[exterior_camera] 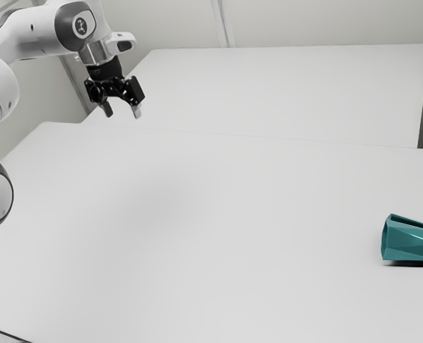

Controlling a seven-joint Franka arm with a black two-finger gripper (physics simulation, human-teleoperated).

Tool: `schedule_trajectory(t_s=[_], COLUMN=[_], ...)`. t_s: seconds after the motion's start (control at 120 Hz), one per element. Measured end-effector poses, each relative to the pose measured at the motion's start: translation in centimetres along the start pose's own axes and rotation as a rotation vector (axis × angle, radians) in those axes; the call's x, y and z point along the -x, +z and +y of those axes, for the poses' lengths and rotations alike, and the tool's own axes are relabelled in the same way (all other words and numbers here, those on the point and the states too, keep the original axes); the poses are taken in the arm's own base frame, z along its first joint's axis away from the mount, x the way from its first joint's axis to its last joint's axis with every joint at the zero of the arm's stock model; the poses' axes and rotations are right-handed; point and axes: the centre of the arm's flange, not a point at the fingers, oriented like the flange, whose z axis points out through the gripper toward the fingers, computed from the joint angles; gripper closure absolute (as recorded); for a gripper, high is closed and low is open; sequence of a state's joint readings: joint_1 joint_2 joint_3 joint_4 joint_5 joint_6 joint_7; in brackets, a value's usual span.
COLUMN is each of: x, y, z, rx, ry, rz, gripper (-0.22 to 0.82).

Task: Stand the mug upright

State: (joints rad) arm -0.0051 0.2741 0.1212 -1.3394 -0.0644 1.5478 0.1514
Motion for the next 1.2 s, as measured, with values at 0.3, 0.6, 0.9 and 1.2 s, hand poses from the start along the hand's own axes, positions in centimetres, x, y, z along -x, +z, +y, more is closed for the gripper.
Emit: schedule_trajectory(t_s=[0.3, 0.6, 0.9, 1.2], x=[0.3, -0.1, 1.6, 0.8], y=[0.9, 8.0, 14.4, 19.4], z=[0.9, 12.7, 24.6, 35.0], rx=[0.014, 0.344, 0.619, 0.716], ry=[0.013, 0.115, 0.103, 0.088], rz=[-0.029, -0.037, -0.038, 0.069], gripper=[0.0, 0.0, 0.0, 0.0])
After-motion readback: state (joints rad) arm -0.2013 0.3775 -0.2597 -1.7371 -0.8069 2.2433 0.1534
